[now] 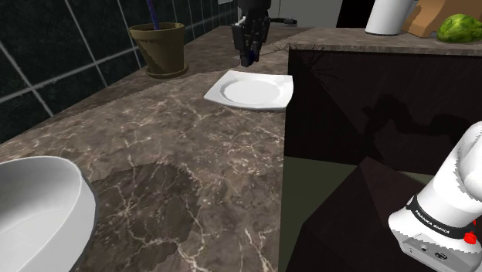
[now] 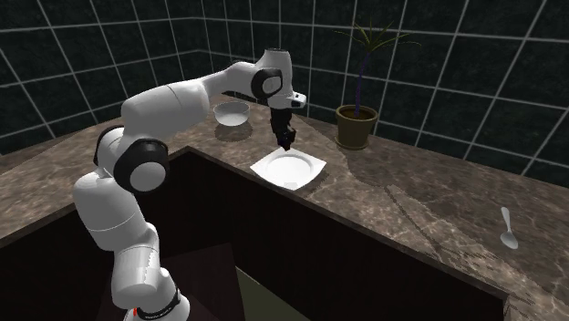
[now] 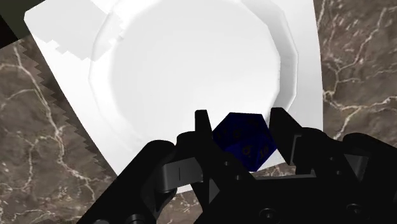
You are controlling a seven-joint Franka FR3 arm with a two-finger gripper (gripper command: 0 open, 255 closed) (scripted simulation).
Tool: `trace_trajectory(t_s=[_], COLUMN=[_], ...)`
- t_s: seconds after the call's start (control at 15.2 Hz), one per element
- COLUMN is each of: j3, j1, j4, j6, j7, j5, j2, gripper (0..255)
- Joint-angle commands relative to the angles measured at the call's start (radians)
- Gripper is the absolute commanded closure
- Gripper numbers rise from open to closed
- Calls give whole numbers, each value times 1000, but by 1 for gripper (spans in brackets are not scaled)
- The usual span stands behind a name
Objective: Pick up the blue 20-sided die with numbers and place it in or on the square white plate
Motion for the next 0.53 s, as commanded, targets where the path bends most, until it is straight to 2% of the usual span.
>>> trace_trajectory(t_s=[0.0, 0.46], j3=[-21, -25], j1=[-23, -26], j4=[4, -123], j6=[-2, 100], j7=[-47, -52], j5=[3, 12], j2=[1, -26], gripper=[255, 255])
